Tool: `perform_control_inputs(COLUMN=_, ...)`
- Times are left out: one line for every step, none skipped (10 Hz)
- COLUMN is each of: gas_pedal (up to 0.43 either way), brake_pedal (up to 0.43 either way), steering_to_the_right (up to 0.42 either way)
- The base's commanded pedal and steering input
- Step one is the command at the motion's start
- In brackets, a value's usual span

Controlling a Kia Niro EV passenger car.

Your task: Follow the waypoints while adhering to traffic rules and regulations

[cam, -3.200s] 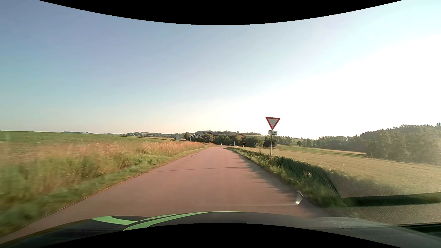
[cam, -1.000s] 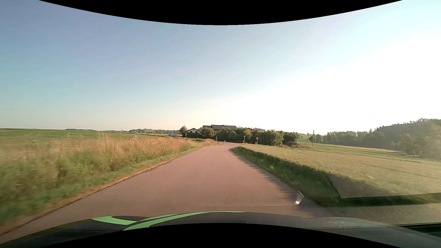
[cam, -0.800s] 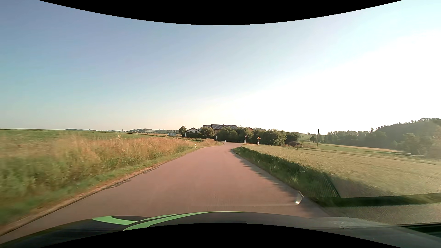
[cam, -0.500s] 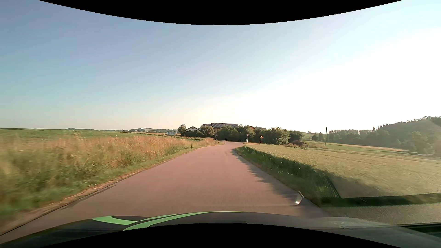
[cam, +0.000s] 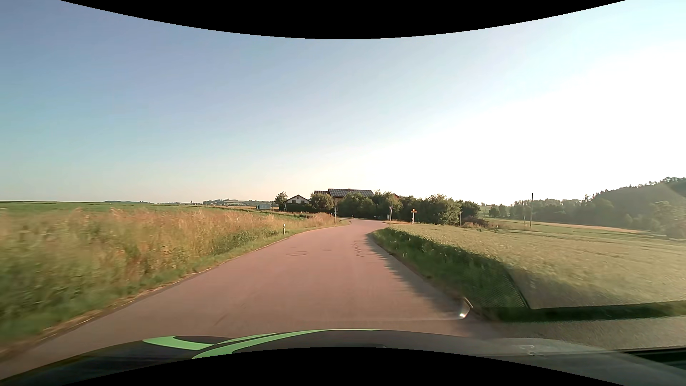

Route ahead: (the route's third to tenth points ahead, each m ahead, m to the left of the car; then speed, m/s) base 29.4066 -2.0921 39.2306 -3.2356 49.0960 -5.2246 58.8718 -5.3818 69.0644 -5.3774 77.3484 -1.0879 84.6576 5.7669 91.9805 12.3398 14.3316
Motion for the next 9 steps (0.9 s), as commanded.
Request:
perform_control_inputs(gas_pedal=0.0, brake_pedal=0.171, steering_to_the_right=0.002)
perform_control_inputs(gas_pedal=0.0, brake_pedal=0.171, steering_to_the_right=0.003)
perform_control_inputs(gas_pedal=0.0, brake_pedal=0.177, steering_to_the_right=0.005)
perform_control_inputs(gas_pedal=0.0, brake_pedal=0.177, steering_to_the_right=0.005)
perform_control_inputs(gas_pedal=0.0, brake_pedal=0.183, steering_to_the_right=0.005)
perform_control_inputs(gas_pedal=0.0, brake_pedal=0.183, steering_to_the_right=0.006)
perform_control_inputs(gas_pedal=0.0, brake_pedal=0.189, steering_to_the_right=0.007)
perform_control_inputs(gas_pedal=0.0, brake_pedal=0.189, steering_to_the_right=0.01)
perform_control_inputs(gas_pedal=0.0, brake_pedal=0.189, steering_to_the_right=0.015)
